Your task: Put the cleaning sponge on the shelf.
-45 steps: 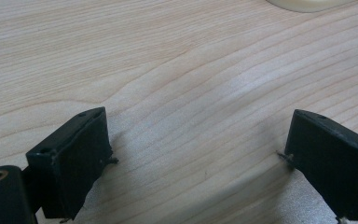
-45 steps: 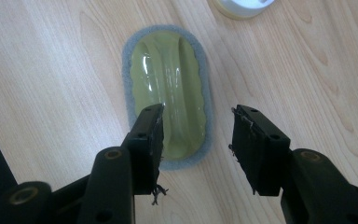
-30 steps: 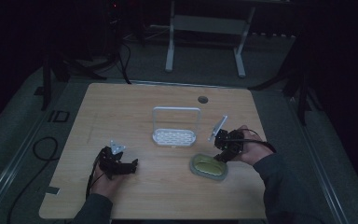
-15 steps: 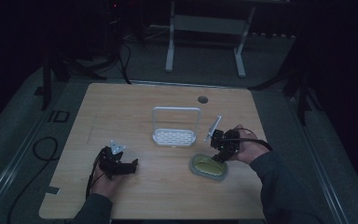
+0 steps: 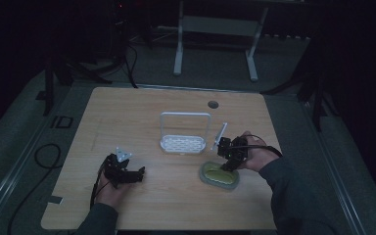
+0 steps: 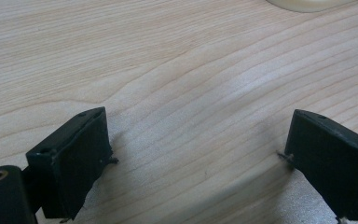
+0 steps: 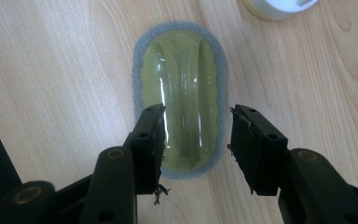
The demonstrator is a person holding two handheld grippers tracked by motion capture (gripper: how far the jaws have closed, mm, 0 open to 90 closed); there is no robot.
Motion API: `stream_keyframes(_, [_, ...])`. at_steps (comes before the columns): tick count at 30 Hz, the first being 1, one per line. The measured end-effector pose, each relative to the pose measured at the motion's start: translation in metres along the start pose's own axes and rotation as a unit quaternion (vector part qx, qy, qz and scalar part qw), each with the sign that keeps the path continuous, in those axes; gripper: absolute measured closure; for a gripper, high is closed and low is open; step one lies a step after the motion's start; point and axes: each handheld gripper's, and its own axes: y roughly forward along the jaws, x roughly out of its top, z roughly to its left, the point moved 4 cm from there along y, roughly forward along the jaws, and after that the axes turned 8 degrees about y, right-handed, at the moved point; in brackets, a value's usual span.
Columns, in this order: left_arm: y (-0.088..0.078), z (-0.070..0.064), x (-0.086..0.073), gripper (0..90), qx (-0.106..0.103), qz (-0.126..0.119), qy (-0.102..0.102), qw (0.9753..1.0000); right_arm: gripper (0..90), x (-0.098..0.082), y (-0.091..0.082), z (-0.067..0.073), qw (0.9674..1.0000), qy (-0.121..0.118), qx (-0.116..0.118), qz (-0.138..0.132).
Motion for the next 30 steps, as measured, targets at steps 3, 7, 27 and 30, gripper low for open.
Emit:
stream_keyframes(3, [0.0, 0.0, 0.0, 6.7, 0.0, 0.0, 0.0, 1.0, 53.8, 0.001, 0.001, 0.001, 1.0, -0.002, 0.001, 0.005])
stream_keyframes(7, [0.0, 0.0, 0.0, 6.7, 0.0, 0.0, 0.0, 1.0, 53.7, 0.002, 0.003, 0.002, 0.9999, -0.005, 0.005, 0.009])
stream_keyframes(27, [0.0, 0.0, 0.0, 6.7, 0.0, 0.0, 0.001, 1.0, 54.6, 0.008, 0.015, 0.003, 0.9991, -0.015, 0.015, 0.036])
stream_keyframes(30, [0.0, 0.0, 0.0, 6.6, 0.0, 0.0, 0.001, 1.0, 54.9, 0.008, 0.017, 0.002, 0.999, -0.015, 0.017, 0.039])
